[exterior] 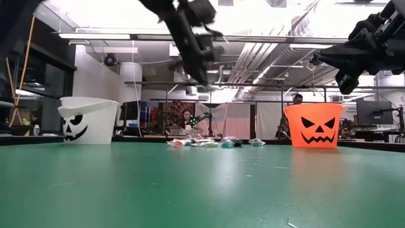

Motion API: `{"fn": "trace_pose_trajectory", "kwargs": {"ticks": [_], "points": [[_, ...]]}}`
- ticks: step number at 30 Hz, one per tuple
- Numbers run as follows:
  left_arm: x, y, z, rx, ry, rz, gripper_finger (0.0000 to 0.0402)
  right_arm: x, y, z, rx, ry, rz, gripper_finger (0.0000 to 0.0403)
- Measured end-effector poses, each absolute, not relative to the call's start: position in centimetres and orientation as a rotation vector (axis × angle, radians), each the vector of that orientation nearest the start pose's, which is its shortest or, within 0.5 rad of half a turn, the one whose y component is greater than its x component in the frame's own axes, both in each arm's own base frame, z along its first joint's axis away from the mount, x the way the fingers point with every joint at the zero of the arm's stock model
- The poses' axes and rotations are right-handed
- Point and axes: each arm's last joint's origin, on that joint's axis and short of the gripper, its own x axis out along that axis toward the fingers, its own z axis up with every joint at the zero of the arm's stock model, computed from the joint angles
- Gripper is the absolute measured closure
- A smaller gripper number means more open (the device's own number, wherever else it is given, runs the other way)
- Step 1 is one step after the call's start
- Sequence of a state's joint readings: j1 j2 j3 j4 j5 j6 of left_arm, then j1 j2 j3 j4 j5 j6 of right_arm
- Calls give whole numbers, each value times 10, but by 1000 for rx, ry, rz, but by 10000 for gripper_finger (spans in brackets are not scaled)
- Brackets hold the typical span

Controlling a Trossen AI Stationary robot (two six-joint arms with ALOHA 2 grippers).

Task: Sort candy by brand, put in halloween buckets
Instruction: Put the white chocolate bar into the white bucket

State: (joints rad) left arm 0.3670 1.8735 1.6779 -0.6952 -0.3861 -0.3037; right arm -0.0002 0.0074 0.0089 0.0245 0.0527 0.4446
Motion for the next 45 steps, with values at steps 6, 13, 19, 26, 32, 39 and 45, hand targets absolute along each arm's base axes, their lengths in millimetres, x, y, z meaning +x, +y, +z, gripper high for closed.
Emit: {"fn": "trace_pose_trajectory", "kwargs": {"ticks": [6,13,19,26,32,39,45], "points": [[322,138,335,-219,873,1006,401,98,-2,168,445,-37,-47,368],[239,96,318,-340,947,1201,401,98,-2,168,445,-37,-46,368],[177,72,298,-574,864,1311,401,98,-2,168,445,-37,-46,368],[151,69,279,-676,869,1318,388,98,-2,168,445,-37,-46,368],[151,83,278,-620,893,1317,329,98,-2,168,445,-37,-46,368],[151,88,281,-626,965,1170,249,98,-2,168,445,-37,-46,368],[164,56,282,-763,1088,750,218,98,-1,168,445,-37,-46,368]]}}
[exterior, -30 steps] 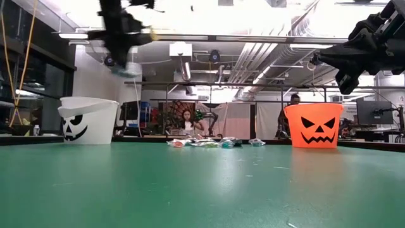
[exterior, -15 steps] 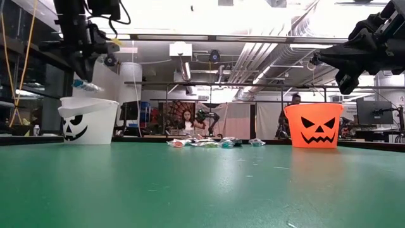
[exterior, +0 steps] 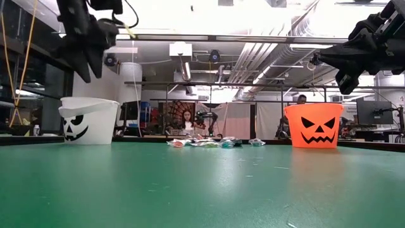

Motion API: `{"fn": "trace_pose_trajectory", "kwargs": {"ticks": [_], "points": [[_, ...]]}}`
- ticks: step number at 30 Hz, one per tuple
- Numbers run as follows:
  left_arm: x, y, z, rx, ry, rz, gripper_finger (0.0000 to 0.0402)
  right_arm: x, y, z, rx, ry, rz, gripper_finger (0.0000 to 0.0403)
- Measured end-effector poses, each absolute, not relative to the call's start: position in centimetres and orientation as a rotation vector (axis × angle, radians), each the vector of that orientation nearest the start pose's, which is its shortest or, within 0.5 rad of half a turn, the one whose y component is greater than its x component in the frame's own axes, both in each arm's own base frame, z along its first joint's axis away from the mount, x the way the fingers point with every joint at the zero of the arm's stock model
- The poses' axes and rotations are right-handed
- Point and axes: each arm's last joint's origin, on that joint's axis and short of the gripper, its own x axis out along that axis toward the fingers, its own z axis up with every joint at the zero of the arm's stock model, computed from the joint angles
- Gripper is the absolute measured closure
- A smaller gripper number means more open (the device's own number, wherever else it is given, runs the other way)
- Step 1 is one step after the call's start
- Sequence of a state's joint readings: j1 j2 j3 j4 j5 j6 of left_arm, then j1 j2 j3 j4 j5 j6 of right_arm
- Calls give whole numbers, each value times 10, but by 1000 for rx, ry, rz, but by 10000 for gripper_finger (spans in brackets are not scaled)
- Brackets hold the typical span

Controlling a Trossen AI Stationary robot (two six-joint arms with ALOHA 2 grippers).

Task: Sort candy by brand, put in halloween buckets
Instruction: Put the white chocolate bar into the white bucket

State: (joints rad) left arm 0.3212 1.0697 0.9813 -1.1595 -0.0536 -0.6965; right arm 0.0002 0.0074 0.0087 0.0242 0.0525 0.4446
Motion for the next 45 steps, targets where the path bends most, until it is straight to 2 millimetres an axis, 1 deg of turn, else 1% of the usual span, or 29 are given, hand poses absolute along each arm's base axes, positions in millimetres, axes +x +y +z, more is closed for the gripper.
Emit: {"fn": "trace_pose_trajectory", "kwargs": {"ticks": [3,8,10,12,16,19,22,26,33,38,40,41,43,45], "points": [[171,27,281,-742,1131,633,216,98,-2,168,445,-37,-46,368],[175,-33,276,-695,1276,417,216,98,-2,168,445,-37,-46,368],[173,-55,270,-705,1351,409,216,98,-2,168,445,-37,-46,368],[170,-75,263,-730,1429,452,216,98,-2,168,445,-37,-46,368],[169,-112,238,-827,1627,581,216,98,-2,168,445,-37,-46,368],[172,-139,213,-905,1758,543,216,98,-2,168,445,-37,-46,368],[174,-160,193,-922,1783,503,216,98,-2,168,445,-37,-46,368],[179,-173,178,-953,1787,544,216,98,-2,168,445,-37,-46,368],[184,-177,156,-900,1787,661,216,98,-2,168,445,-37,-46,368],[187,-179,140,-826,1823,659,221,98,-2,168,445,-37,-46,368],[187,-179,139,-805,1834,633,242,98,-2,168,445,-37,-46,368],[187,-179,139,-799,1837,625,262,98,-2,168,445,-37,-46,368],[187,-178,141,-794,1832,607,314,98,-2,168,445,-37,-46,368],[188,-174,148,-806,1817,574,371,98,-2,168,445,-37,-46,368]]}}
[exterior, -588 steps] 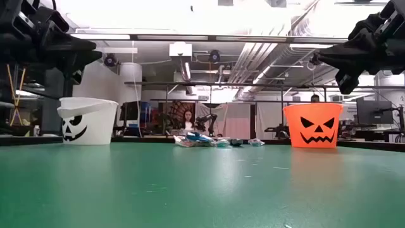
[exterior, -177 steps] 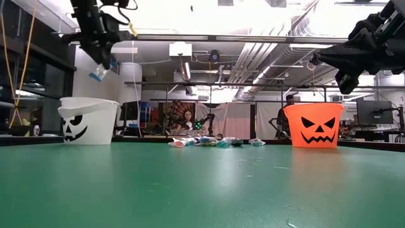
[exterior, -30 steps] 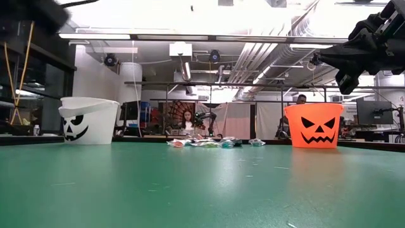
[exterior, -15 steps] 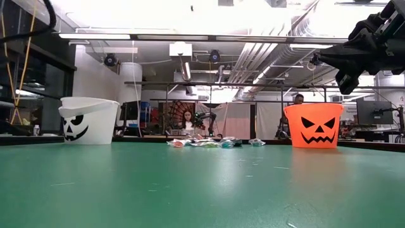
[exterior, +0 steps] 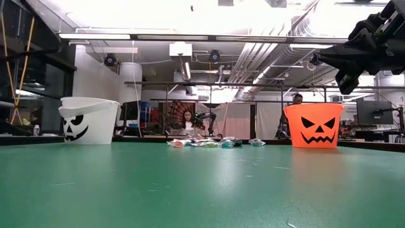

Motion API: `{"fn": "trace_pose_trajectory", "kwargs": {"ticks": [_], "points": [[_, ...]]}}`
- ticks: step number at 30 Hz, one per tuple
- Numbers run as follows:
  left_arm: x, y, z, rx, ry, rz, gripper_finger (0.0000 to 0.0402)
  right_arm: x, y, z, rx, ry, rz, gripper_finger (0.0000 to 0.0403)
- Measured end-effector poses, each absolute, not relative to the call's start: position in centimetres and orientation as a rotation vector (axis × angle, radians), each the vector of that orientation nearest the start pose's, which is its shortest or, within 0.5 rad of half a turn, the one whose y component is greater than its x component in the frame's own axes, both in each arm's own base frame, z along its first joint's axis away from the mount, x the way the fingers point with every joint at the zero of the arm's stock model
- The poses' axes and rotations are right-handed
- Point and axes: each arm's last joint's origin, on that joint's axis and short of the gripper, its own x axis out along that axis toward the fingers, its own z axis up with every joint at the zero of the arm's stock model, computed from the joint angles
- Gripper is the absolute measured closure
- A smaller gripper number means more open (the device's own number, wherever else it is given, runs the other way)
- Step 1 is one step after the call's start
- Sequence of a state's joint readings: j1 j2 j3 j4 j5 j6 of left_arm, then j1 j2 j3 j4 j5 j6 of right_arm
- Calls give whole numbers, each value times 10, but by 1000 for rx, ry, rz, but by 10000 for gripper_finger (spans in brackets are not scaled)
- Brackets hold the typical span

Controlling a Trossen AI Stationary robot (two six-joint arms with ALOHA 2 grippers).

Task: Sort candy by brand, put in halloween buckets
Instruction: Put the white chocolate bar into the white bucket

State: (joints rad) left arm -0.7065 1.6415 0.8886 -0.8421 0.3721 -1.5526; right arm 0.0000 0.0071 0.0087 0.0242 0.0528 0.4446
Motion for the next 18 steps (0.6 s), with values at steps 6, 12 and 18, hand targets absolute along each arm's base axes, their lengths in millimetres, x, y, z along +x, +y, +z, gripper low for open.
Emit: {"fn": "trace_pose_trajectory", "kwargs": {"ticks": [6,12,18], "points": [[183,-151,188,-864,1739,480,368,98,-2,168,445,-37,-46,368],[178,-104,230,-942,1431,531,393,98,-2,168,445,-37,-46,368],[194,-39,262,-878,841,684,392,98,-2,168,445,-38,-46,368]]}}
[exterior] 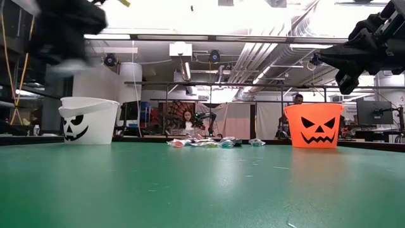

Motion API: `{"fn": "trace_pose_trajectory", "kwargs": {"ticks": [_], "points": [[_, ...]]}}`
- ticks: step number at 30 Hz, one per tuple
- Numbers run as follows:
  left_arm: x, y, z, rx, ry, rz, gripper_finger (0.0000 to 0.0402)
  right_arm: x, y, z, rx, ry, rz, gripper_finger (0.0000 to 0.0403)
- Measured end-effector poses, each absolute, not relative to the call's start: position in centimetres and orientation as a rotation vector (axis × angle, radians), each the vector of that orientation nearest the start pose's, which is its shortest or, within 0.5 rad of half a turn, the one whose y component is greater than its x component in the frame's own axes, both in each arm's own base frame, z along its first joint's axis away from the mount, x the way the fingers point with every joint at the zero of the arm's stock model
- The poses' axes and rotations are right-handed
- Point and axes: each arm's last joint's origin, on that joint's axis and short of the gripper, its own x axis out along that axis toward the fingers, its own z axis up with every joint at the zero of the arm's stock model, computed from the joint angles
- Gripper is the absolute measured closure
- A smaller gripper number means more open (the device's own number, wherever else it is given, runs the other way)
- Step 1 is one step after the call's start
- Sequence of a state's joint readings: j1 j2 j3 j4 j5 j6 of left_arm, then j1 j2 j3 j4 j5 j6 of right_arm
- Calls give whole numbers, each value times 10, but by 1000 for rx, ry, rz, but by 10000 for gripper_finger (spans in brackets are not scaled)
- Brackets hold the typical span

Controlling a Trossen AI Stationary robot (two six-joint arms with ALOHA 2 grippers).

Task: Sort candy by brand, put in halloween buckets
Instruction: Put the white chocolate bar into the white bucket

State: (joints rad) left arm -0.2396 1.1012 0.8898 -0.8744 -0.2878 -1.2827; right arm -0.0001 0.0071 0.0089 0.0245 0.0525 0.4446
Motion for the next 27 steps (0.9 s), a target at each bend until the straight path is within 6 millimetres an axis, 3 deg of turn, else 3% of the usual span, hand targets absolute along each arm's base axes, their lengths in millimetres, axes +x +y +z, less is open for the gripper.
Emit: {"fn": "trace_pose_trajectory", "kwargs": {"ticks": [3,8,13,18,27], "points": [[197,-4,269,-795,709,781,392,98,-2,168,445,-37,-46,368],[190,51,278,-682,665,945,391,98,-2,168,445,-37,-46,368],[179,86,291,-553,642,1091,385,98,-2,168,445,-38,-46,368],[166,108,293,-530,669,1174,354,98,-2,168,445,-37,-46,368],[147,116,286,-526,801,1291,280,98,-2,168,445,-38,-46,368]]}}
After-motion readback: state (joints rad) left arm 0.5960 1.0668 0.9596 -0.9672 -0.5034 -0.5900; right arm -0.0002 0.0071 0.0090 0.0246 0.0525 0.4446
